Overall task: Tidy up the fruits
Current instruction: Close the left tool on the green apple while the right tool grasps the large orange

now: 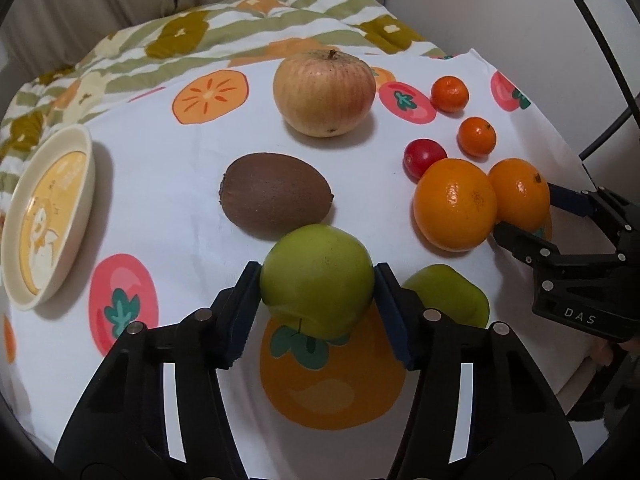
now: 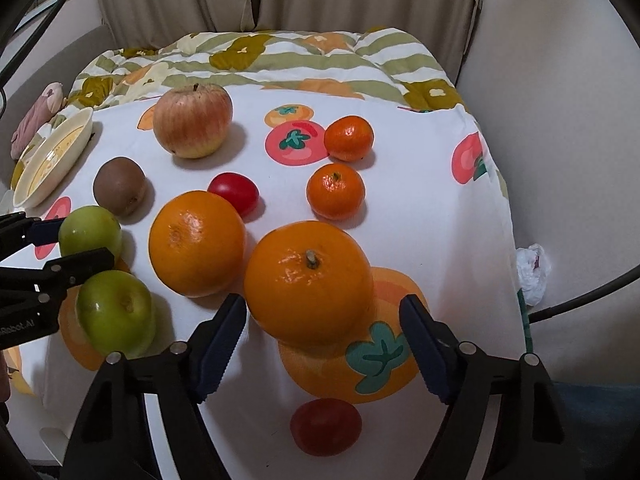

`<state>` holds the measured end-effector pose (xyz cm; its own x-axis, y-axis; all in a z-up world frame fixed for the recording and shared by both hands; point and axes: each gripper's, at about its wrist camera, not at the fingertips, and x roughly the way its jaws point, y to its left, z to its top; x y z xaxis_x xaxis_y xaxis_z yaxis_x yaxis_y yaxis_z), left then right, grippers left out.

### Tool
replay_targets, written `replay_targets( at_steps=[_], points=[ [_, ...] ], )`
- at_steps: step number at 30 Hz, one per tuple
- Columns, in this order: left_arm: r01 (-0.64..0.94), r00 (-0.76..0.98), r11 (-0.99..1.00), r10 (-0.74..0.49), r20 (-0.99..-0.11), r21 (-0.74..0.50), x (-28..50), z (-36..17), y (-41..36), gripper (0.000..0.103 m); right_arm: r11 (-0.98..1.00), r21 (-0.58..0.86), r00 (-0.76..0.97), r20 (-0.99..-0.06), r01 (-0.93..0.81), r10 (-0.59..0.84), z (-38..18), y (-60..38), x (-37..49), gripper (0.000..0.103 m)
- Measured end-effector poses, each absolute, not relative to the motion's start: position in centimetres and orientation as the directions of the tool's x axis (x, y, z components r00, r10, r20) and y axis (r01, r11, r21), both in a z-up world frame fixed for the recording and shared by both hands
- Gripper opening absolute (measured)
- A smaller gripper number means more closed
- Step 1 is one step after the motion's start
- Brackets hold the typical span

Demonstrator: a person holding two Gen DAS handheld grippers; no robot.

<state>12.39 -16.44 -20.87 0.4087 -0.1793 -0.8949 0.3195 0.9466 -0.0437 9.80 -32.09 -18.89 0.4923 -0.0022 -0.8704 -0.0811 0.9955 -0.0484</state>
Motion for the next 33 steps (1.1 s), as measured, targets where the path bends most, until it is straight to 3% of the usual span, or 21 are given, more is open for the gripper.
replay_targets(
  at_steps=[10,33],
  points=[
    [0.317,0.400,0.948,-0.173,-0.900,-0.041,12.2,-20.7,-16.4,0.061,0.993,-0.003,0.463,-0.885,-0.114,0.051,-19.4,-32.0,10.2,0.057],
    [0.293,0.442,0.956,-0.154,-0.884,-0.020,11.7,-19.2,-15.9,0.061,0.996,0.018,0.476,-0.877,-0.092,0.060,-18.4,-32.1,11.3,0.056]
  ],
)
